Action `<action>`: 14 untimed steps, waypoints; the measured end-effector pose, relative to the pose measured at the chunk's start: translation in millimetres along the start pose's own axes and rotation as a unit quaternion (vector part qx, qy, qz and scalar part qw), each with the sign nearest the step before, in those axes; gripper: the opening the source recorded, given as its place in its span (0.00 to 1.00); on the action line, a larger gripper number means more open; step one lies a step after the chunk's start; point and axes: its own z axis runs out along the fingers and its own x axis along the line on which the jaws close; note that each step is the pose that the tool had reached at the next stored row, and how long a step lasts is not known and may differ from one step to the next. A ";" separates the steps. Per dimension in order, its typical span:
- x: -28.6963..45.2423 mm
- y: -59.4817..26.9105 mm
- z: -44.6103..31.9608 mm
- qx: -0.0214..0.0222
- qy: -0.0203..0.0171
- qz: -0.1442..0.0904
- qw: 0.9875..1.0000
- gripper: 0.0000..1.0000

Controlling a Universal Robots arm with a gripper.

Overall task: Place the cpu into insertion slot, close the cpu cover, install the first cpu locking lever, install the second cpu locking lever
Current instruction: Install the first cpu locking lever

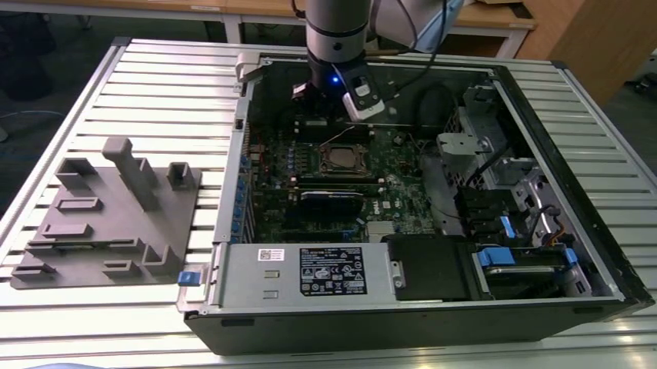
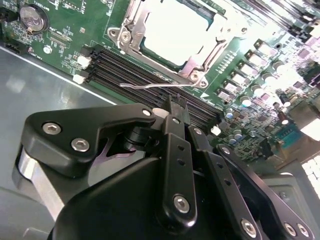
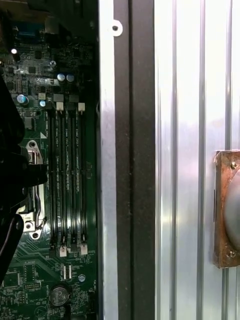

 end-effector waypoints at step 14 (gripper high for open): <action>-6.7 2.4 9.3 0.000 0.000 0.000 1.000 0.10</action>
